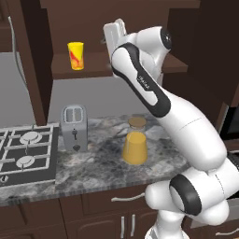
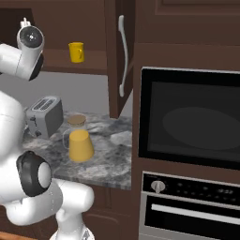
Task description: There is a tray on the dining counter. Grab the cup, mug, and pitcher and place them on the tray. The pitcher may be placed next to the tray if it cannot fit the tray.
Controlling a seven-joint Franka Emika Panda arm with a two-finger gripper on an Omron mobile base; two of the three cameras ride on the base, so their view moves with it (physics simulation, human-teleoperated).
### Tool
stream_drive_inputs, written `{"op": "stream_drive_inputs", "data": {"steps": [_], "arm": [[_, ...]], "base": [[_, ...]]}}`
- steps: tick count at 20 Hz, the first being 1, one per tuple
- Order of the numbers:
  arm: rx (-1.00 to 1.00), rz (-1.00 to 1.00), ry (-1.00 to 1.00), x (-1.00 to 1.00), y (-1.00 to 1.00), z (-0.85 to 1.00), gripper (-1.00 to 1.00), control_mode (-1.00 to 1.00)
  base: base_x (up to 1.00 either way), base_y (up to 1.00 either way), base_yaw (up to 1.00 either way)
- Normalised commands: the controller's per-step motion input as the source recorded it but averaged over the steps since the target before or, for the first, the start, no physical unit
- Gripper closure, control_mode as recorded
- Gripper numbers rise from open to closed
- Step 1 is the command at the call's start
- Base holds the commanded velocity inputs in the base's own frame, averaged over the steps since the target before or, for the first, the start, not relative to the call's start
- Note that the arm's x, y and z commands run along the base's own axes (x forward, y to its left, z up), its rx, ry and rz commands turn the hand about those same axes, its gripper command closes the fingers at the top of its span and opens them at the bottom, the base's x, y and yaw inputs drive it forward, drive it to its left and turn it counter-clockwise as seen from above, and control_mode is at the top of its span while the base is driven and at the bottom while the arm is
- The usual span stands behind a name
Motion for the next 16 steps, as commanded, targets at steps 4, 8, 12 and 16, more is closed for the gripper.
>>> {"op": "stream_drive_inputs", "data": {"steps": [4, 8, 12, 16], "arm": [[0.00, 0.02, 0.00, 0.43, 0.25, 0.00, -1.00, -1.00], [0.00, 0.02, 0.00, 0.39, 0.22, 0.00, -1.00, -1.00], [0.00, 0.01, 0.00, 0.40, 0.13, 0.00, -1.00, -1.00], [0.00, 0.02, 0.00, 0.42, 0.02, 0.00, -1.00, -1.00]], "base": [[0.00, 0.00, 0.00], [0.00, 0.00, 0.00], [0.00, 0.00, 0.00], [0.00, 0.00, 0.00]]}}
